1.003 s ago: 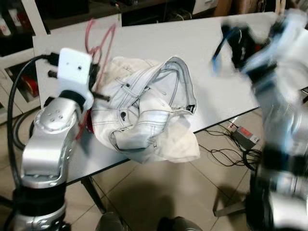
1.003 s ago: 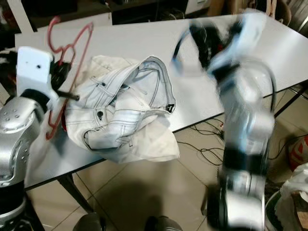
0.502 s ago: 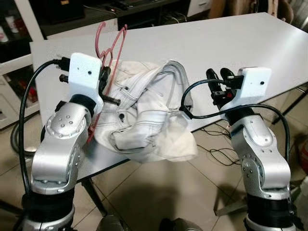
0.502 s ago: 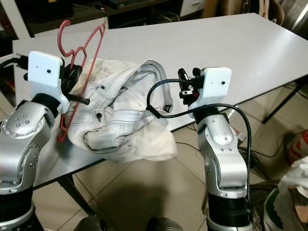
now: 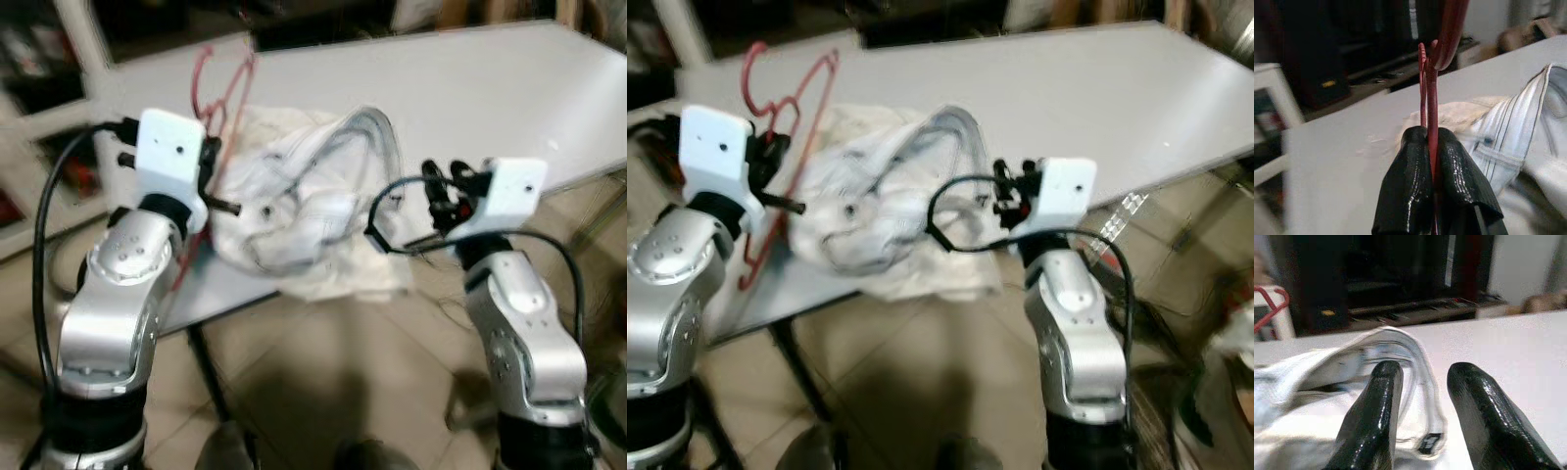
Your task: Hang hanger
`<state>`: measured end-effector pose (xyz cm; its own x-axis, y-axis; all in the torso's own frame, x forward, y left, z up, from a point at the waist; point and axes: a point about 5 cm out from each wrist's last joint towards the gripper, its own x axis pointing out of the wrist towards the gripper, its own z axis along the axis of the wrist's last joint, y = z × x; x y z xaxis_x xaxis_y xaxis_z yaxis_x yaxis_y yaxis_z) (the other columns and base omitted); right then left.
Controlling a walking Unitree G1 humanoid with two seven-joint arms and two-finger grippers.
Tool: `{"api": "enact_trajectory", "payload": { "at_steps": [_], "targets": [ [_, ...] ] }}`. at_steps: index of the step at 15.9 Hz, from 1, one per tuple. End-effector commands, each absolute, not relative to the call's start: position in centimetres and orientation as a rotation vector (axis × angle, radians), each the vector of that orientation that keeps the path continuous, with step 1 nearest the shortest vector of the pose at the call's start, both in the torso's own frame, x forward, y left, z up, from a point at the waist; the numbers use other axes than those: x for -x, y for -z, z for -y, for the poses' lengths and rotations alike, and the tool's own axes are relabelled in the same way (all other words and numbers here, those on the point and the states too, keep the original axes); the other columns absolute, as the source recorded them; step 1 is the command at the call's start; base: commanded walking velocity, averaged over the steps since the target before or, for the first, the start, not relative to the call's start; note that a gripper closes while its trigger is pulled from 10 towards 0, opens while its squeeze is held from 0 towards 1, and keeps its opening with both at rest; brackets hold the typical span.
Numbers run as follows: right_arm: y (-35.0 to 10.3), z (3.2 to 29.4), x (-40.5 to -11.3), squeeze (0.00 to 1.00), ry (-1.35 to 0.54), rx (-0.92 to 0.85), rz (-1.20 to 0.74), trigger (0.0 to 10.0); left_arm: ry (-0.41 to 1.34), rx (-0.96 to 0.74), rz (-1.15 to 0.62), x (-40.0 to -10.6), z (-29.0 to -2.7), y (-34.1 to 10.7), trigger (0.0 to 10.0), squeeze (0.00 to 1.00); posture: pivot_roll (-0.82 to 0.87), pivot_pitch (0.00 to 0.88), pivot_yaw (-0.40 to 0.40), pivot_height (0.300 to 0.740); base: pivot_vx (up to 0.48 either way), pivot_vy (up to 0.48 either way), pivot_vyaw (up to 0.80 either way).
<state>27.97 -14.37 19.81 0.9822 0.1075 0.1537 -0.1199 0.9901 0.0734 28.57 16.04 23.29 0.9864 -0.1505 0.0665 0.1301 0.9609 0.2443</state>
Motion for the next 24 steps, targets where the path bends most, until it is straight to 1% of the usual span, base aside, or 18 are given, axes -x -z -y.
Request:
{"api": "enact_trajectory", "payload": {
  "at_steps": [1,6,7,8,9,10,11,12,15,17,18,19,20,21,22,24],
  "targets": [
    [-19.8,14.8,-27.7,0.00,-0.089,-0.072,0.140,10.0,0.172,-0.246,0.083,-28.6,-15.5,-23.3,10.0,0.00,0.00,0.049,-0.032,0.740,-0.259,0.000,0.00],
    [-18.1,15.9,-26.3,0.00,-0.052,-0.044,0.082,10.0,0.193,-0.219,0.059,-28.2,-15.1,-21.6,10.0,0.00,-0.03,0.057,-0.034,0.740,-0.202,0.000,0.00],
    [-17.8,15.9,-26.1,0.00,-0.048,-0.042,0.072,10.0,0.199,-0.222,0.063,-28.0,-15.1,-21.3,10.0,0.00,-0.03,0.057,-0.034,0.740,0.000,0.000,0.00],
    [-17.0,15.8,-25.7,0.00,-0.051,-0.036,0.043,10.0,0.242,-0.203,0.096,-27.4,-14.6,-20.9,10.0,0.00,-0.03,0.058,-0.039,0.740,0.000,0.000,0.00],
    [-16.6,15.7,-25.6,0.00,-0.050,-0.027,0.029,10.0,0.235,-0.173,0.081,-27.2,-14.7,-20.3,10.0,0.00,-0.03,0.058,-0.040,0.740,0.000,0.000,0.00],
    [-15.9,15.6,-25.6,0.00,-0.042,-0.031,0.004,10.0,0.189,-0.162,0.055,-27.1,-15.2,-18.8,10.0,0.00,-0.03,0.060,-0.046,0.740,0.000,0.000,0.00],
    [-15.6,15.5,-25.6,0.00,-0.035,-0.043,-0.011,10.0,0.153,-0.218,0.012,-26.6,-15.9,-17.4,10.0,0.00,-0.03,0.066,-0.055,0.740,0.000,0.000,0.00],
    [-15.2,15.4,-25.6,0.00,-0.034,-0.073,-0.028,10.0,0.151,-0.225,-0.015,-26.3,-16.0,-16.9,10.0,0.00,-0.03,0.069,-0.061,0.740,0.000,0.000,0.00],
    [-14.3,15.3,-25.6,0.00,-0.047,-0.046,-0.052,10.0,0.159,-0.159,0.015,-26.4,-15.6,-18.2,10.0,0.00,-0.01,0.081,-0.085,0.740,0.000,0.000,-0.80],
    [-14.6,15.2,-26.0,0.00,-0.069,-0.043,-0.031,10.0,0.116,-0.103,-0.008,-26.4,-16.2,-18.0,10.0,0.00,-0.01,0.084,-0.088,0.740,0.000,0.000,-0.80],
    [-14.7,15.4,-26.1,0.00,-0.066,-0.037,-0.020,10.0,0.091,-0.131,-0.001,-26.3,-16.6,-17.9,10.0,0.00,-0.01,0.085,-0.086,0.740,0.000,0.000,-0.80],
    [-14.8,15.7,-26.0,0.00,-0.055,-0.042,-0.022,10.0,0.080,-0.164,0.025,-26.5,-16.7,-18.3,10.0,0.00,-0.01,0.095,-0.079,0.740,0.000,0.000,-0.80],
    [-14.8,16.1,-25.9,0.00,-0.049,-0.035,-0.012,10.0,0.061,-0.157,0.026,-27.1,-16.6,-18.2,10.0,0.00,-0.02,0.080,-0.043,0.740,0.000,0.000,-0.80],
    [-14.9,16.6,-25.8,0.00,-0.024,-0.025,0.006,10.0,0.037,-0.217,0.023,-27.7,-16.4,-17.9,10.0,0.00,-0.03,0.058,-0.010,0.740,0.000,0.000,-0.80],
    [-15.3,17.1,-26.0,0.00,-0.010,-0.028,0.025,10.0,0.071,-0.247,0.034,-28.2,-15.8,-18.3,10.0,0.00,-0.04,0.081,-0.011,0.740,0.000,0.000,-0.80],
    [-14.1,17.4,-26.2,0.00,0.065,-0.063,0.011,10.0,0.191,-0.253,0.063,-29.5,-15.1,-18.7,10.0,0.00,-0.03,0.050,-0.001,0.740,0.000,0.000,-0.80]
  ]
}}
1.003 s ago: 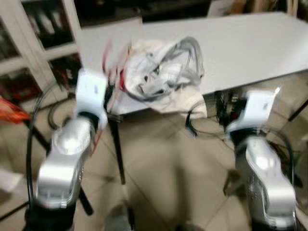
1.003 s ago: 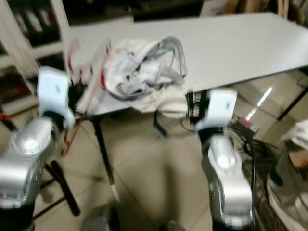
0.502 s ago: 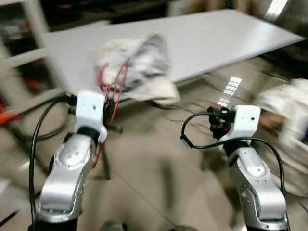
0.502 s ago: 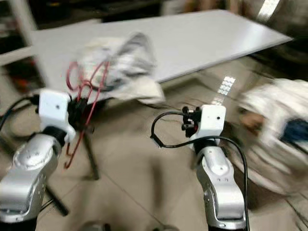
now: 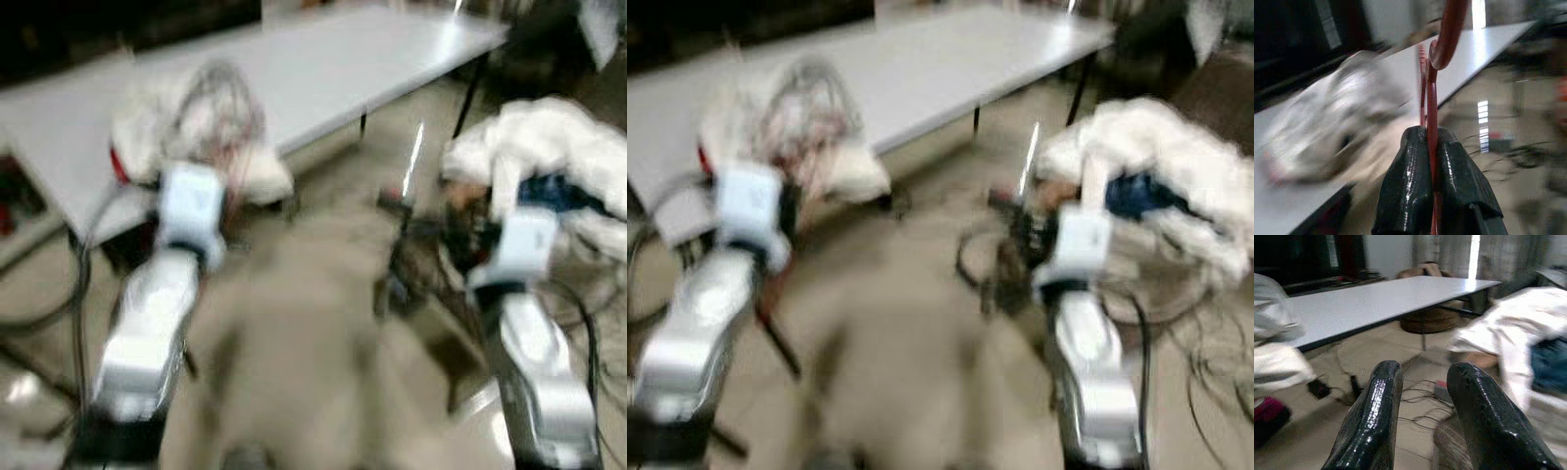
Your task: Hang hanger
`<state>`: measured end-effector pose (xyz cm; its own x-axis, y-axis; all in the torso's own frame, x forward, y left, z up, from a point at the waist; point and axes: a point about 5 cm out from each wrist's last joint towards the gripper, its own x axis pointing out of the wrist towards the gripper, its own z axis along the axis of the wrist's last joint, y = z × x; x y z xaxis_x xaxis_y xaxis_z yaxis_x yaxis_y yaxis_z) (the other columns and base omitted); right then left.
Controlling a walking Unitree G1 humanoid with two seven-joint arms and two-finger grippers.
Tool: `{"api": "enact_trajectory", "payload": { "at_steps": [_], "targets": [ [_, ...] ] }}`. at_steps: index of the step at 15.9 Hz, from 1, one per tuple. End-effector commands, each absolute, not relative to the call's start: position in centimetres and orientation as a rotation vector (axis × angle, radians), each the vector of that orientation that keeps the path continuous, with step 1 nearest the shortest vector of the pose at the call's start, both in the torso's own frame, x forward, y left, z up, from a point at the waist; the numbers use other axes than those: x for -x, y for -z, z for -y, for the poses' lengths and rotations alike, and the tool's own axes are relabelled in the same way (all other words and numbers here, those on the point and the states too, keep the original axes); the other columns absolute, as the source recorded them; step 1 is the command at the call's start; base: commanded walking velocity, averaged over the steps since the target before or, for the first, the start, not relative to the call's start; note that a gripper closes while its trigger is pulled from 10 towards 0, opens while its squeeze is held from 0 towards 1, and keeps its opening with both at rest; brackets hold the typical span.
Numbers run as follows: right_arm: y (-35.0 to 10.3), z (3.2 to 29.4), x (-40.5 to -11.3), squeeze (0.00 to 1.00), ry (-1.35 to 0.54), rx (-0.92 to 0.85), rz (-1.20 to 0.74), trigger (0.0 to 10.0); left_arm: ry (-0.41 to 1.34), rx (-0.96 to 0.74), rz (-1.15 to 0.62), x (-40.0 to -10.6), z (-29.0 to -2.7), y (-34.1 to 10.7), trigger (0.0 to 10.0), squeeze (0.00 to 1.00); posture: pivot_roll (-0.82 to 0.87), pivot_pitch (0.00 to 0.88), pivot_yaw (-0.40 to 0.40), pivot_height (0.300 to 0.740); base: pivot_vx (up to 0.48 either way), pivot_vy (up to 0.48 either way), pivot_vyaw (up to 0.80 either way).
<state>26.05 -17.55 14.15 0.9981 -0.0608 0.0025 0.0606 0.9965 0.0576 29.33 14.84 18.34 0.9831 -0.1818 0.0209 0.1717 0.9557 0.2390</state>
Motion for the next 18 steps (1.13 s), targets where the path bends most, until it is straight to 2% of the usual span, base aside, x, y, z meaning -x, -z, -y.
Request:
{"api": "enact_trajectory", "payload": {
  "at_steps": [1,3,6,11,15,18],
  "targets": [
    [-14.0,17.4,-26.2,0.00,0.075,-0.080,0.007,10.0,0.196,-0.262,0.058,-29.7,-15.0,-18.8,10.0,0.00,-0.03,0.050,-0.001,0.740,0.000,0.000,-0.80],
    [-14.3,16.4,-25.8,0.00,0.047,-0.091,0.028,10.0,0.164,-0.171,0.080,-30.1,-14.9,-20.7,10.0,0.00,0.00,0.036,0.014,0.740,0.000,0.000,-0.80],
    [-14.5,15.8,-26.3,0.00,0.026,-0.026,0.041,10.0,0.161,-0.202,0.036,-29.5,-15.3,-17.6,10.0,0.00,-0.03,0.041,0.014,0.740,0.000,0.000,-0.80],
    [-14.9,17.3,-25.7,0.00,-0.002,-0.002,0.017,10.0,0.151,-0.182,0.035,-27.5,-15.1,-16.3,10.0,0.00,-0.05,0.086,-0.057,0.740,0.000,0.000,-0.80],
    [-15.5,17.3,-26.0,0.00,-0.020,-0.028,0.030,10.0,0.140,-0.170,0.071,-27.1,-15.2,-17.8,10.0,0.00,-0.04,0.108,-0.064,0.740,0.000,0.000,-0.80],
    [-16.6,16.7,-26.5,0.00,-0.060,-0.008,0.073,10.0,0.227,-0.212,0.089,-27.5,-14.5,-18.7,10.0,0.00,-0.05,0.088,-0.051,0.740,0.100,0.000,0.00]
  ]
}}
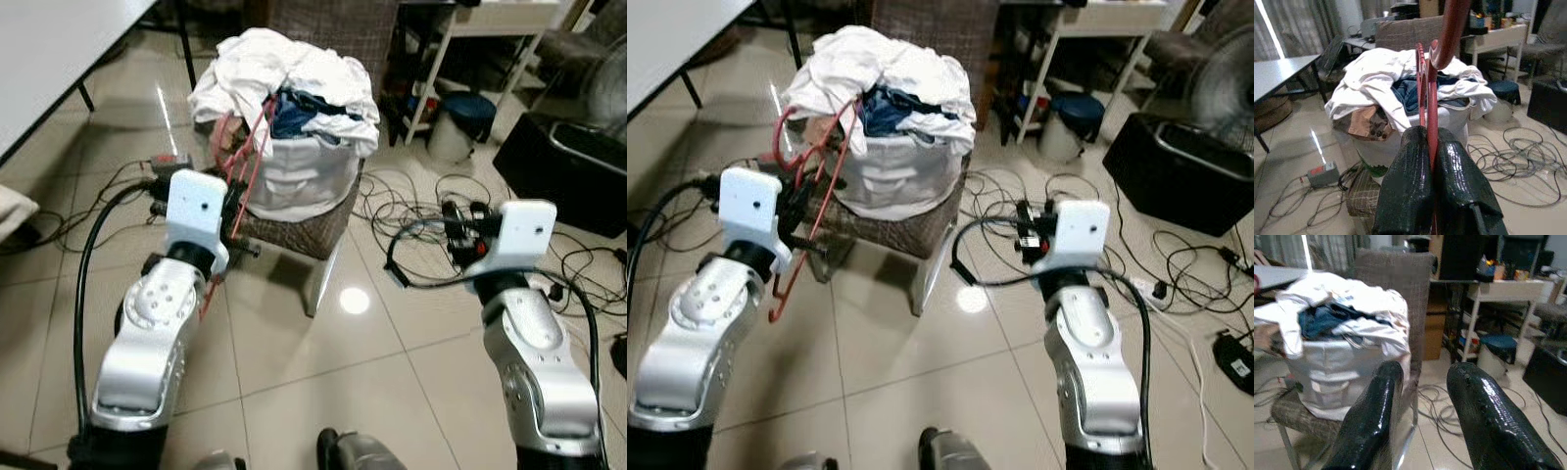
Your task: Hang hanger
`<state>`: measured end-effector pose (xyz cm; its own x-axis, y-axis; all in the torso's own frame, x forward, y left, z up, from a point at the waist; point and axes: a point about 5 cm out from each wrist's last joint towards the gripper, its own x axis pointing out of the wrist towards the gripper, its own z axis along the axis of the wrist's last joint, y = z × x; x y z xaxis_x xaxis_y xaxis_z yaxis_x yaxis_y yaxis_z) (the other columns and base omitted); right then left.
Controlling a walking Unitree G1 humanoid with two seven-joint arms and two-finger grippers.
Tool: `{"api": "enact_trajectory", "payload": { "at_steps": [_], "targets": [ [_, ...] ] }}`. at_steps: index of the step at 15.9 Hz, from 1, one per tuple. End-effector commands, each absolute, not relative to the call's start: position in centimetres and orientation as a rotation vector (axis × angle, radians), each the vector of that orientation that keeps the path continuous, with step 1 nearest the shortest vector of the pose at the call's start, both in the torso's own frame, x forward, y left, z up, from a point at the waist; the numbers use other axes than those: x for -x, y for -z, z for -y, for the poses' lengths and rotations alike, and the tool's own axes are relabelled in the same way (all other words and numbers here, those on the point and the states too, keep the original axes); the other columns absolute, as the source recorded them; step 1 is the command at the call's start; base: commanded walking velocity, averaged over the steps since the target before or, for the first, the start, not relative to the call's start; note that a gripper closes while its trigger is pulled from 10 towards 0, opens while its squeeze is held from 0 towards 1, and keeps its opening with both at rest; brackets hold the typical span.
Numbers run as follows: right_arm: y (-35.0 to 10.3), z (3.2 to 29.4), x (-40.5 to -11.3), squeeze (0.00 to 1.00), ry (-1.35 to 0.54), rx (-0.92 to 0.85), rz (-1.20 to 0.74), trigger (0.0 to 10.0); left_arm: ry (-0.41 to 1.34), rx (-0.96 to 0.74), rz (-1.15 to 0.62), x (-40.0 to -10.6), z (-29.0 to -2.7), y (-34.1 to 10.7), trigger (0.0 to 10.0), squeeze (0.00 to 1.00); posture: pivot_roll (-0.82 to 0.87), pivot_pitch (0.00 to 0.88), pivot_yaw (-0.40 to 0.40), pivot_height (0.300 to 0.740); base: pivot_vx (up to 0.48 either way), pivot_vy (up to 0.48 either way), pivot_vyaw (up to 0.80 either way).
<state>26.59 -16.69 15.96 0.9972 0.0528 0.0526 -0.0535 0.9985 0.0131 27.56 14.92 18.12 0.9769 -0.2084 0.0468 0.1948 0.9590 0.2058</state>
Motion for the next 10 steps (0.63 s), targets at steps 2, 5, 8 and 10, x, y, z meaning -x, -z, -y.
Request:
{"api": "enact_trajectory", "payload": {
  "at_steps": [2,5,8,10],
  "targets": [
    [-16.7,16.6,-26.6,0.00,-0.062,-0.007,0.078,10.0,0.213,-0.188,0.085,-27.8,-14.7,-18.9,10.0,0.00,-0.05,0.091,-0.047,0.740,0.304,0.000,0.00],
    [-17.0,16.4,-26.8,0.00,-0.087,-0.025,0.089,10.0,0.160,-0.174,0.085,-28.4,-15.0,-19.0,10.0,0.00,-0.05,0.067,-0.058,0.740,0.306,0.000,0.00],
    [-17.6,15.9,-27.6,0.00,-0.115,-0.016,0.113,10.0,0.163,-0.171,0.086,-28.4,-14.8,-19.3,10.0,0.00,-0.04,0.053,-0.058,0.740,0.305,0.000,0.00],
    [-18.0,15.6,-27.9,0.00,-0.130,-0.007,0.126,10.0,0.157,-0.179,0.089,-28.6,-15.1,-19.4,10.0,0.00,-0.04,0.048,-0.059,0.740,0.306,0.000,0.00]
  ]
}}
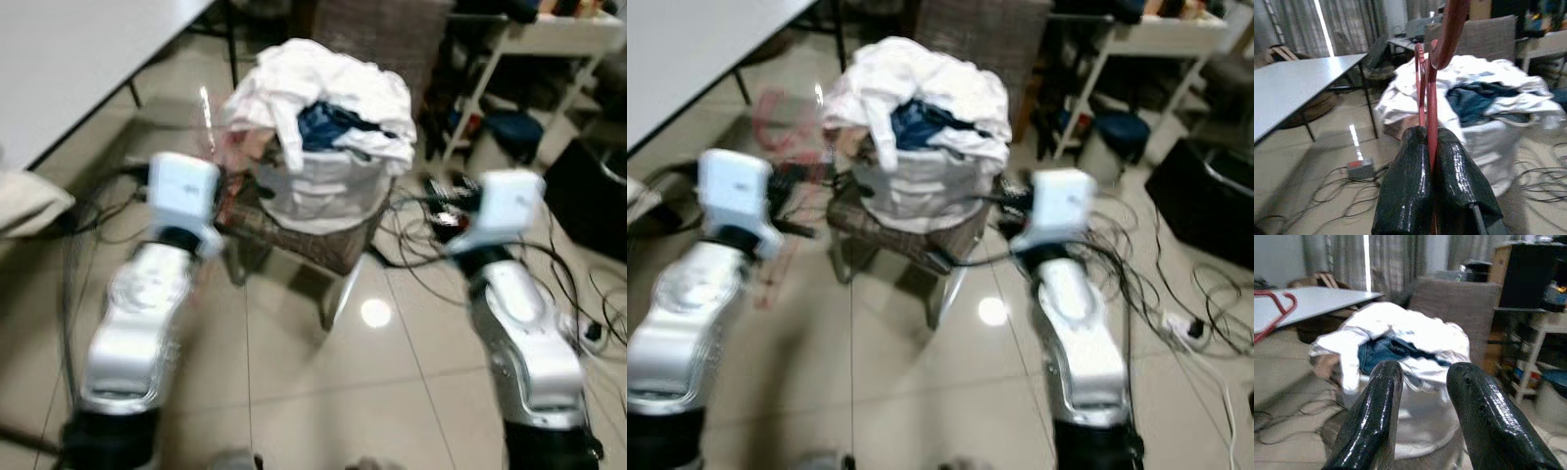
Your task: Hang hanger
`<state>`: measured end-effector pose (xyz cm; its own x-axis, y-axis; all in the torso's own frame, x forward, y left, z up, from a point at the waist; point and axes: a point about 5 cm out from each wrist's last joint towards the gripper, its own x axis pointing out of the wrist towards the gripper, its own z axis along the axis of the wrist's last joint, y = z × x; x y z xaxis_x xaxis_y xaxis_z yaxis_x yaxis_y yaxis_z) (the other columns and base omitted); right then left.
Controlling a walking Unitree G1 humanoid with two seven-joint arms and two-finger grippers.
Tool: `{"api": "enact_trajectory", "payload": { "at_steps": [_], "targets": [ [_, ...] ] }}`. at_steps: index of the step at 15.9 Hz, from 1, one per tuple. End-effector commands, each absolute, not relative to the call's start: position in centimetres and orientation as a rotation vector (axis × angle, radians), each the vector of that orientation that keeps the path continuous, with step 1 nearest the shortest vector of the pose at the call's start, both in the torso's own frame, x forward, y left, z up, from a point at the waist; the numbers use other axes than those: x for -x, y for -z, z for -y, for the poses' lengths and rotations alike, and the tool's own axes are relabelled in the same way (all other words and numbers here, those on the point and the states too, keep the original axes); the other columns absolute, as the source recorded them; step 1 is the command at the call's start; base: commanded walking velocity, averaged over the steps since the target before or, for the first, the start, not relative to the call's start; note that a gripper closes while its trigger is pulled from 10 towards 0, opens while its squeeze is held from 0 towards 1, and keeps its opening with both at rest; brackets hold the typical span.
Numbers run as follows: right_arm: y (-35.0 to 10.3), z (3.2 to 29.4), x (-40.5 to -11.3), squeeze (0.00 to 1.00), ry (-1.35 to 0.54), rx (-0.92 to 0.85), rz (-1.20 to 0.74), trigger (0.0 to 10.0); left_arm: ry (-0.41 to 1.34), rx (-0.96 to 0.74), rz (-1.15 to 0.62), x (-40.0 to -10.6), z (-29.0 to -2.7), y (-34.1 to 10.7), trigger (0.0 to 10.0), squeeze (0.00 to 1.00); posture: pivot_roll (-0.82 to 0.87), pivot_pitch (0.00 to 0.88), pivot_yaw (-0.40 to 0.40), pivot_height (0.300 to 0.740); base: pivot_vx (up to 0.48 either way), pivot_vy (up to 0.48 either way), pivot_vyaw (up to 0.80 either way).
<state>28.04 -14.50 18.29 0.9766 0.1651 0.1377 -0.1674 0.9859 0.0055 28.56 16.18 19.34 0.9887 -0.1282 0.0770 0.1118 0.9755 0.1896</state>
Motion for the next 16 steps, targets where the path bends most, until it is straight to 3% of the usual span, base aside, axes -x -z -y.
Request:
{"api": "enact_trajectory", "payload": {
  "at_steps": [1,5,8,10,12,16],
  "targets": [
    [-18.2,15.5,-28.1,0.00,-0.145,-0.006,0.126,10.0,0.147,-0.179,0.088,-28.7,-15.3,-19.3,10.0,0.00,-0.04,0.038,-0.061,0.740,0.307,0.000,0.00],
    [-17.6,14.8,-28.5,0.00,-0.214,0.025,0.089,10.0,0.128,-0.173,0.080,-28.7,-15.6,-19.0,10.0,0.00,-0.03,0.015,-0.068,0.740,0.305,0.000,0.00],
    [-17.2,14.4,-28.8,0.00,-0.213,0.053,0.077,10.0,0.127,-0.187,0.076,-29.1,-15.7,-19.0,10.0,0.00,-0.03,0.008,-0.061,0.740,0.304,0.000,0.80],
    [-16.8,14.9,-28.5,0.00,-0.175,-0.011,0.082,10.0,0.114,-0.183,0.055,-29.1,-16.0,-18.5,10.0,0.00,-0.04,0.014,-0.059,0.740,0.306,0.000,0.00],
    [-16.0,15.2,-28.5,0.00,-0.156,0.043,0.045,10.0,0.126,-0.191,0.047,-29.1,-16.0,-18.2,10.0,0.00,-0.04,0.021,-0.060,0.740,0.306,0.000,0.00],
    [-15.8,13.7,-27.0,0.00,-0.239,-0.024,0.068,10.0,0.161,-0.193,0.047,-29.2,-16.2,-18.4,10.0,0.00,-0.06,0.059,-0.017,0.740,0.310,0.000,0.00]
  ]
}}
